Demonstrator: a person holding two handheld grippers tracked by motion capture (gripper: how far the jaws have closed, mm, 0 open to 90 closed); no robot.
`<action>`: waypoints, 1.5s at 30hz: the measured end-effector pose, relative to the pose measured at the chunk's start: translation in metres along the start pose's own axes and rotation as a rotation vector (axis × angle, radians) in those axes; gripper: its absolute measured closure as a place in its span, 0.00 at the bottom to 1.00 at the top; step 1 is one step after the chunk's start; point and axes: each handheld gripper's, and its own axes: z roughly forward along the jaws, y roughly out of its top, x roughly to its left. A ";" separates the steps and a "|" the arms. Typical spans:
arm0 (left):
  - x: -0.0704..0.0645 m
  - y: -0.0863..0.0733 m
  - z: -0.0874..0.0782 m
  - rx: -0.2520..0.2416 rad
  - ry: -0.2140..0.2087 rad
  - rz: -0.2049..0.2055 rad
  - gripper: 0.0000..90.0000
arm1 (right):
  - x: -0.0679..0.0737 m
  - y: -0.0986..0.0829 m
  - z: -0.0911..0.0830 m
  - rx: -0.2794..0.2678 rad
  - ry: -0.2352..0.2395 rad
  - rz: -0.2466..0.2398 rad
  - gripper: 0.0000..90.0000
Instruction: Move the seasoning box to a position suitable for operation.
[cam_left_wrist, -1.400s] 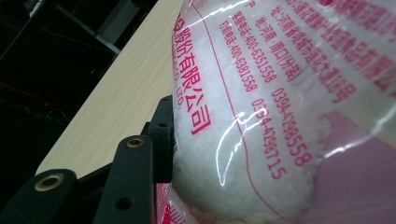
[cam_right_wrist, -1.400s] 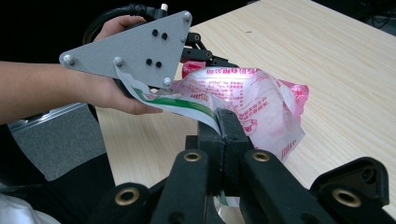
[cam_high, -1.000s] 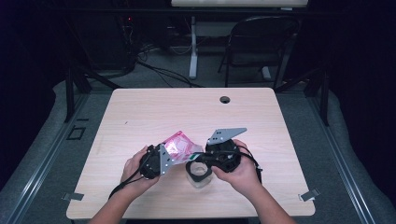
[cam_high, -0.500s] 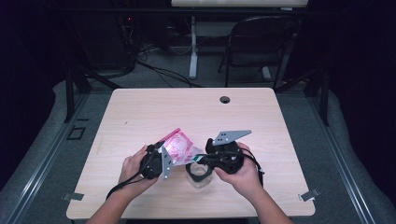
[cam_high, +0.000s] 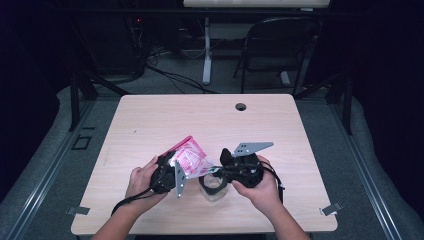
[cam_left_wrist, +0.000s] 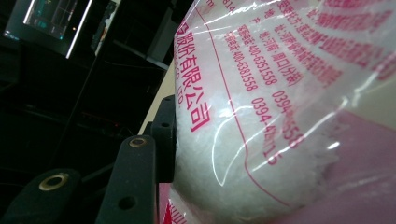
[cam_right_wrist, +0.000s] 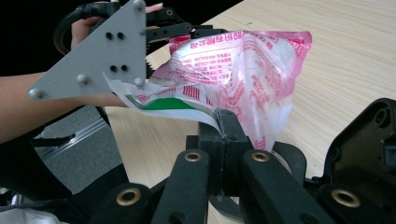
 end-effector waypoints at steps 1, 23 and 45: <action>0.000 0.000 -0.001 0.002 0.004 0.009 0.67 | -0.001 -0.001 0.000 -0.002 0.000 0.007 1.00; -0.008 -0.003 -0.004 0.009 0.023 0.048 0.68 | -0.009 -0.002 0.006 -0.024 -0.051 -0.001 1.00; -0.007 0.001 -0.011 0.015 0.080 0.130 0.69 | -0.012 -0.007 0.007 -0.051 -0.026 0.039 1.00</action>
